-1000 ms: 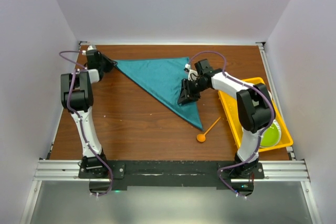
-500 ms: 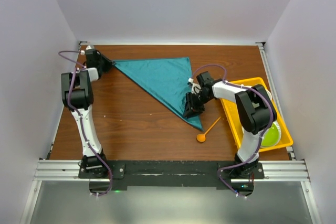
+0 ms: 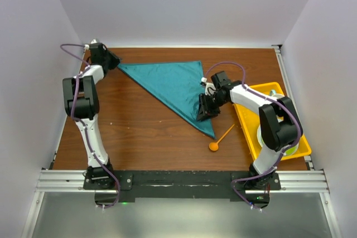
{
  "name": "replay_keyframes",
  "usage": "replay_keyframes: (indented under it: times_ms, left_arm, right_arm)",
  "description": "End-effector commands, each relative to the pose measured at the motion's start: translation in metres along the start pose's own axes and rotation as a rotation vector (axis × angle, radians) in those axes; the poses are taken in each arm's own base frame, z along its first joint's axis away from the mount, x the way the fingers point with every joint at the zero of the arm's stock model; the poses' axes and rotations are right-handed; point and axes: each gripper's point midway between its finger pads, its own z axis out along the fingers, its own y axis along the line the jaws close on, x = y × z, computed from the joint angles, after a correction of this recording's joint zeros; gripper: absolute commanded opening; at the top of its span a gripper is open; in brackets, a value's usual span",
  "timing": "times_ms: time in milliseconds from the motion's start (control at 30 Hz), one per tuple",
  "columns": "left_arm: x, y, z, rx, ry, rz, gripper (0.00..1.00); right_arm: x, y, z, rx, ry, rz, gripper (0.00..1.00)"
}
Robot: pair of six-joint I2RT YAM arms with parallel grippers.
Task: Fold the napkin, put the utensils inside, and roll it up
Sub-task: Fold the napkin
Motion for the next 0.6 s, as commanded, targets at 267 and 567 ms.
replay_keyframes:
  times_ms: [267,567]
  left_arm:
    - [0.143,-0.140,-0.116,0.293,0.233,0.125,0.06]
    - [0.254,-0.129,-0.154,0.356,0.464,0.206,0.00]
  right_arm:
    - [0.028,0.003,0.000,-0.055,0.015,-0.024,0.24]
    - [0.039,-0.013,0.003,0.006,0.017,-0.012,0.17]
